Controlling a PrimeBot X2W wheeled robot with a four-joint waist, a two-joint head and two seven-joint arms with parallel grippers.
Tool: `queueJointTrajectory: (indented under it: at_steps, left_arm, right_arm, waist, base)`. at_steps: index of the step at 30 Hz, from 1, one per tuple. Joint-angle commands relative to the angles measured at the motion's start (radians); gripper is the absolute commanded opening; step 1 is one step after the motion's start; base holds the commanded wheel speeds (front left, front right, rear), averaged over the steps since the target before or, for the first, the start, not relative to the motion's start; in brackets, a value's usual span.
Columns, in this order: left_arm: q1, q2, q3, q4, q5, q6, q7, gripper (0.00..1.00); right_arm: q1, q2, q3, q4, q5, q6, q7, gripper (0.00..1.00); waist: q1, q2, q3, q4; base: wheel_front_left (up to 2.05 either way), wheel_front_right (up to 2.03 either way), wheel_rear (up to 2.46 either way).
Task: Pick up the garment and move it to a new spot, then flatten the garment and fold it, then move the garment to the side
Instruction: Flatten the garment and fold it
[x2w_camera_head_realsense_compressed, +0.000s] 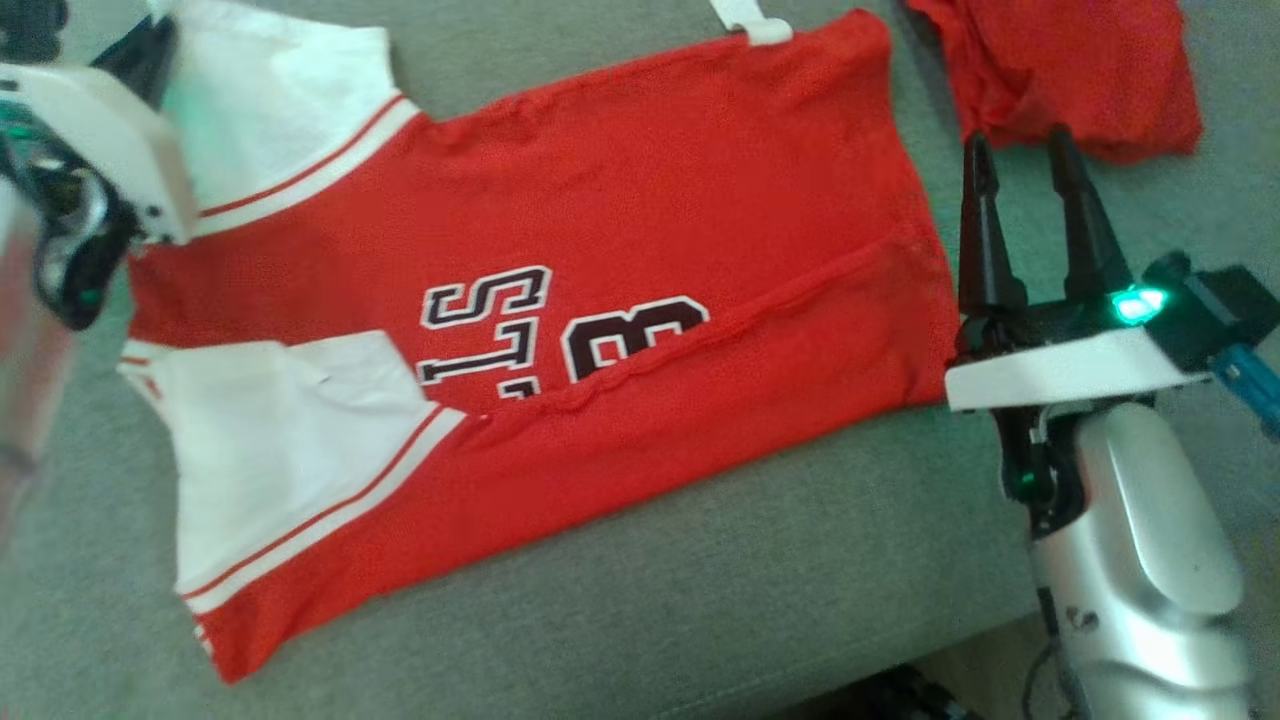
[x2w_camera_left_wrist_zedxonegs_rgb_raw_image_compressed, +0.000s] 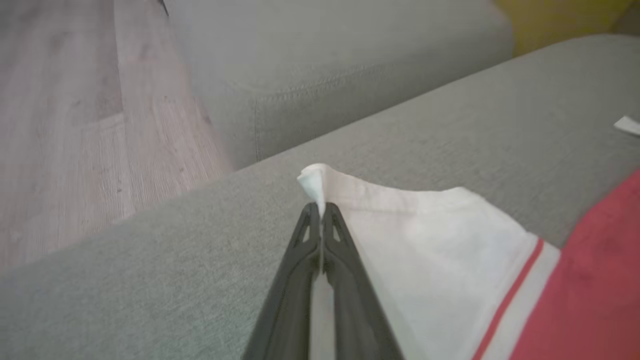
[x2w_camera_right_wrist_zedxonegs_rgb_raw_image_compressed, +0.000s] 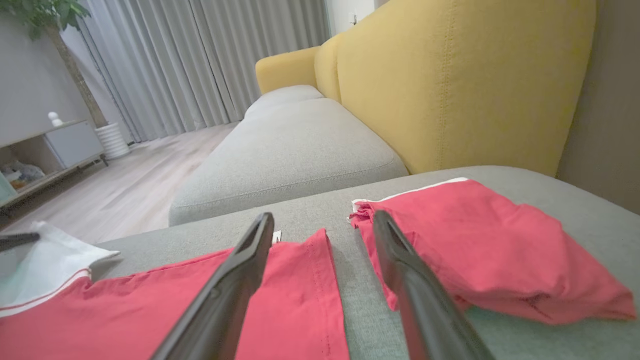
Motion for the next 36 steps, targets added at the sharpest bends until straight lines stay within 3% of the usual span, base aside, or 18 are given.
queueJointTrajectory:
  at_steps: [1,5,10,20,28,36]
  left_arm:
    - [-0.035,0.029,0.035,-0.026,0.008,0.006,-0.022,0.00]
    - [-0.023,-0.010,0.027,-0.061,0.035,0.017,-0.131,0.00]
    - [0.008,-0.039,0.009,-0.148,0.066,0.038,-0.213,0.00]
    - [0.084,-0.044,-0.022,-0.392,0.096,0.102,-0.241,0.00]
    - [0.106,-0.036,-0.034,-0.516,0.093,0.125,-0.216,0.00]
    - [0.101,-0.032,-0.039,-0.566,0.097,0.141,-0.201,0.00]
  right_arm:
    - [-0.030,0.002,0.010,-0.027,-0.016,-0.001,0.008,1.00]
    - [-0.078,-0.008,-0.022,-0.006,-0.089,-0.001,0.082,1.00]
    - [-0.156,-0.071,-0.049,0.058,-0.107,-0.001,0.209,1.00]
    - [-0.332,-0.197,-0.080,0.362,-0.141,-0.001,0.394,1.00]
    - [-0.427,-0.241,-0.043,0.574,-0.169,-0.001,0.415,1.00]
    - [-0.498,-0.257,0.005,0.708,-0.184,-0.001,0.393,1.00]
  waist:
    - [0.0000,0.0000,-0.027,0.033]
    - [0.0000,0.0000,-0.059,0.096]
    - [0.0000,0.0000,-0.078,0.173]
    - [0.0000,0.0000,-0.057,0.287]
    - [0.0000,0.0000,-0.034,0.326]
    - [0.0000,0.0000,-0.012,0.336]
  base:
    - [0.00,0.00,0.00]
    - [0.00,0.00,0.00]
    - [0.00,0.00,0.00]
    - [0.00,0.00,0.00]
    - [0.00,0.00,0.00]
    - [0.00,0.00,0.00]
